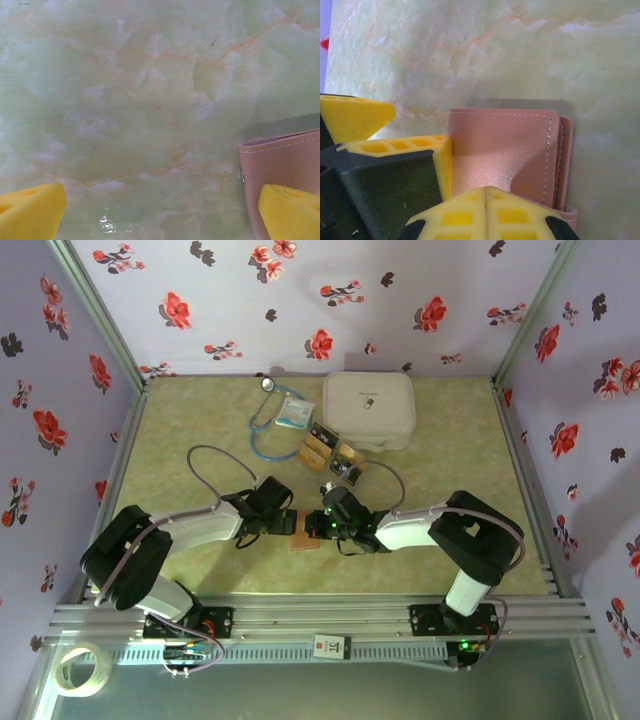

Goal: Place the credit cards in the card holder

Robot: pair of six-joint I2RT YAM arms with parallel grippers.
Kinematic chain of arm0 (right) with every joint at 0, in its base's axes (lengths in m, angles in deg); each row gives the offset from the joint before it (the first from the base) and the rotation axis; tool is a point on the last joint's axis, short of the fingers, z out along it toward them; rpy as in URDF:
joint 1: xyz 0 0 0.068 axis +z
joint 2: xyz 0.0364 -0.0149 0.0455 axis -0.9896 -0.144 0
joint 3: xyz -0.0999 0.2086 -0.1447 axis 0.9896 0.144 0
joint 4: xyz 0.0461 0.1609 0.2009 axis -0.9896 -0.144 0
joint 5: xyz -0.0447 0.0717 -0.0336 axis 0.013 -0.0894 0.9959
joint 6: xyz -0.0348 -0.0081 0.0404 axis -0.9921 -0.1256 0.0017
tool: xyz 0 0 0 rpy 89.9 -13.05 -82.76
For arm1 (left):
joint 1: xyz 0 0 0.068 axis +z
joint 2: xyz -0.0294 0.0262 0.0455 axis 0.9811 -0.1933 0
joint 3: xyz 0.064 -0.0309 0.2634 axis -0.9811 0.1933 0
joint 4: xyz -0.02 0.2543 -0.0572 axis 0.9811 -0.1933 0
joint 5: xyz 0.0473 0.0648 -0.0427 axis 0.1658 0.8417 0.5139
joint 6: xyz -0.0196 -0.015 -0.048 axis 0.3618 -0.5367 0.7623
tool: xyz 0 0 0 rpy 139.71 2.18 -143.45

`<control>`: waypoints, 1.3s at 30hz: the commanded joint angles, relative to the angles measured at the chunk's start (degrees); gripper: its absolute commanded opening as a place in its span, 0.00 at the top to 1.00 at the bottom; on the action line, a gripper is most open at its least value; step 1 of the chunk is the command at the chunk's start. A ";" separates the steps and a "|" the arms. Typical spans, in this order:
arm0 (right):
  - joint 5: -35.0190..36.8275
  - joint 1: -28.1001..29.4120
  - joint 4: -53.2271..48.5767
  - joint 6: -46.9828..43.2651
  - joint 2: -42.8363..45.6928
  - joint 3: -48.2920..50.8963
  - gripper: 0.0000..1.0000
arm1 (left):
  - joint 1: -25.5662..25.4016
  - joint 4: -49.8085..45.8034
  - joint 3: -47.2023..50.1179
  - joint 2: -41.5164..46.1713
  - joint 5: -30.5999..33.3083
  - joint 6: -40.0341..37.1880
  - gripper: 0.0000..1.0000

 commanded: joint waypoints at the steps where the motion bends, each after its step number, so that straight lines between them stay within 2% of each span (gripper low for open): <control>1: 0.76 2.03 -5.35 -1.32 -2.11 0.40 1.00 | -0.25 -1.12 1.00 -1.50 1.00 -0.68 0.00; 7: 3.68 3.78 -9.86 -2.04 -3.15 0.13 1.00 | -0.27 -1.16 1.12 -1.46 1.00 -0.59 0.00; 25: 5.16 7.28 -11.32 -0.70 -7.34 3.11 1.00 | -0.27 -1.53 0.99 -1.17 1.23 -0.57 0.00; 29: 5.57 7.49 -10.22 0.04 -6.74 4.73 1.00 | -0.25 -1.53 0.99 -1.10 1.28 -0.62 0.00; 33: 6.00 7.45 -13.01 -1.21 -4.79 1.67 1.00 | -0.22 -1.77 0.25 -1.20 1.28 -0.65 0.00; 35: 5.85 6.99 -15.09 -2.35 -3.84 -1.31 0.87 | 0.01 -2.15 -0.56 -1.07 1.31 -0.76 0.00; 37: 5.79 6.09 -16.28 -3.27 -2.45 -3.69 0.69 | 1.14 -2.59 -1.43 -0.38 1.17 -0.88 0.00; 39: 5.19 4.96 -16.90 -4.05 -0.65 -5.71 0.57 | 2.64 -2.72 -2.62 0.70 0.87 -1.24 0.00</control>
